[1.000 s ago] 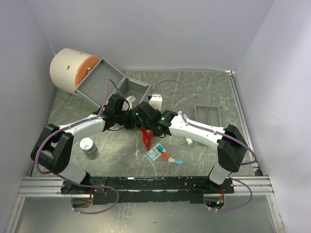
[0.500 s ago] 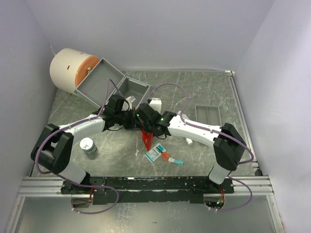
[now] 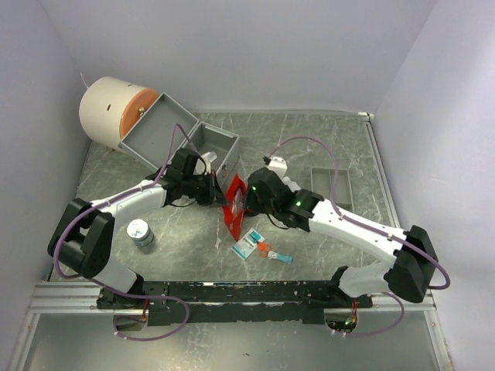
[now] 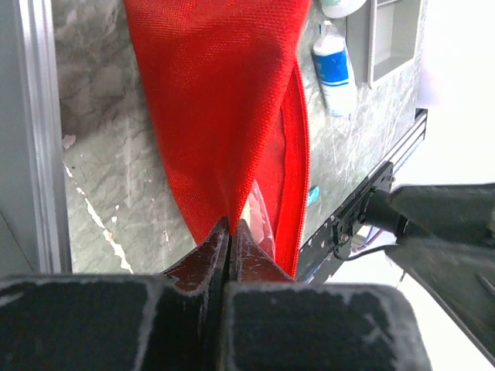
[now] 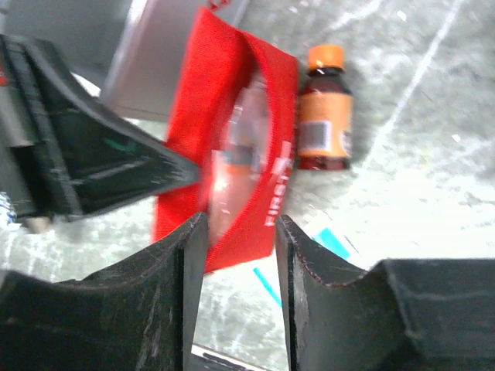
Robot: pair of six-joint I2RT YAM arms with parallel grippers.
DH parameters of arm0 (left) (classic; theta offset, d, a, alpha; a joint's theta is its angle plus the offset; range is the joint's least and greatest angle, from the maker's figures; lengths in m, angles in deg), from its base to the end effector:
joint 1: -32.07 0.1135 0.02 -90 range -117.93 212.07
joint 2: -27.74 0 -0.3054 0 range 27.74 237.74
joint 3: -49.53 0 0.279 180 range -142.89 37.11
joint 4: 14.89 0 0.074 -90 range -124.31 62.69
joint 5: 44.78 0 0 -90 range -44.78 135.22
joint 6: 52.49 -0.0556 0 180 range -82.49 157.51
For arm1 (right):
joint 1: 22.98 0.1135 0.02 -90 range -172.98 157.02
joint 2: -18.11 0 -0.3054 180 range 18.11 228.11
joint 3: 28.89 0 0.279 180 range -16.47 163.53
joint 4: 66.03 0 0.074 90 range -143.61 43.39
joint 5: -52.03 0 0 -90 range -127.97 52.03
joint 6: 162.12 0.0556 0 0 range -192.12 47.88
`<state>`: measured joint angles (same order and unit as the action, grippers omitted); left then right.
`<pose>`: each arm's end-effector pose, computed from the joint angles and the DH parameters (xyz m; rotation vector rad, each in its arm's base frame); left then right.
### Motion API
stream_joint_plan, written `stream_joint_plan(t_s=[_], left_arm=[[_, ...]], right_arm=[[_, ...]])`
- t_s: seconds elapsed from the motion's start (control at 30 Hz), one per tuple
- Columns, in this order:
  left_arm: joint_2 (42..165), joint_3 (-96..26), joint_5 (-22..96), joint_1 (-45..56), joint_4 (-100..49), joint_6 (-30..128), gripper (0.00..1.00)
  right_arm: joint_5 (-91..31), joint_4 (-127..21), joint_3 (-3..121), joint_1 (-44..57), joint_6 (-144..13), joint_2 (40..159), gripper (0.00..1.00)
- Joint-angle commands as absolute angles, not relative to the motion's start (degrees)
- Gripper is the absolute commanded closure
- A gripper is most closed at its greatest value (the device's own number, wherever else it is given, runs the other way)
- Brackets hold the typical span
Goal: Organize the medicine kit
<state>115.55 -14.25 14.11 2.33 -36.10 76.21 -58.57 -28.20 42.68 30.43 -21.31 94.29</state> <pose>0.2886 -0.1980 0.2187 0.0918 2.5546 -1.1726 0.2054 0.2438 0.3026 0.1323 2.3106 0.5448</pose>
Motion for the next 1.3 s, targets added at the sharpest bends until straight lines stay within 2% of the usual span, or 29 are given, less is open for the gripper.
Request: stream_joint_plan(t_s=[0.0,0.1,0.3,0.47,0.63,0.83,1.27], left_arm=[[111.51,-15.62,11.88,1.92,-39.67,72.57,0.93],[108.51,-15.36,11.54,1.92,-42.36,70.99,0.93],[103.04,-13.83,11.71,1.92,-43.72,71.28,0.93],[101.62,-12.72,10.28,1.93,-42.14,72.09,0.93],[102.77,-15.99,12.75,2.03,-46.76,67.75,0.93],[103.77,-16.89,14.16,2.23,-48.02,66.32,0.93],[104.22,-18.65,15.06,2.42,-48.8,63.97,0.93]], right_arm=[[-61.9,-23.31,35.64,30.16,-17.66,89.85,0.58],[-61.08,-23.6,30.04,30.07,-16.98,87.02,0.54],[-53.45,-29.25,23.08,30.1,-21.2,86.95,0.53],[-42.88,-37.14,20.82,30.11,-24.43,89.53,0.54],[-37.65,-43.96,19.45,30.16,-23.0,94.63,0.54],[-40.61,-42.24,20.08,30.03,-19.03,99.62,0.55],[-55.3,-27.57,25.63,28.67,-18.92,103.3,0.55]])
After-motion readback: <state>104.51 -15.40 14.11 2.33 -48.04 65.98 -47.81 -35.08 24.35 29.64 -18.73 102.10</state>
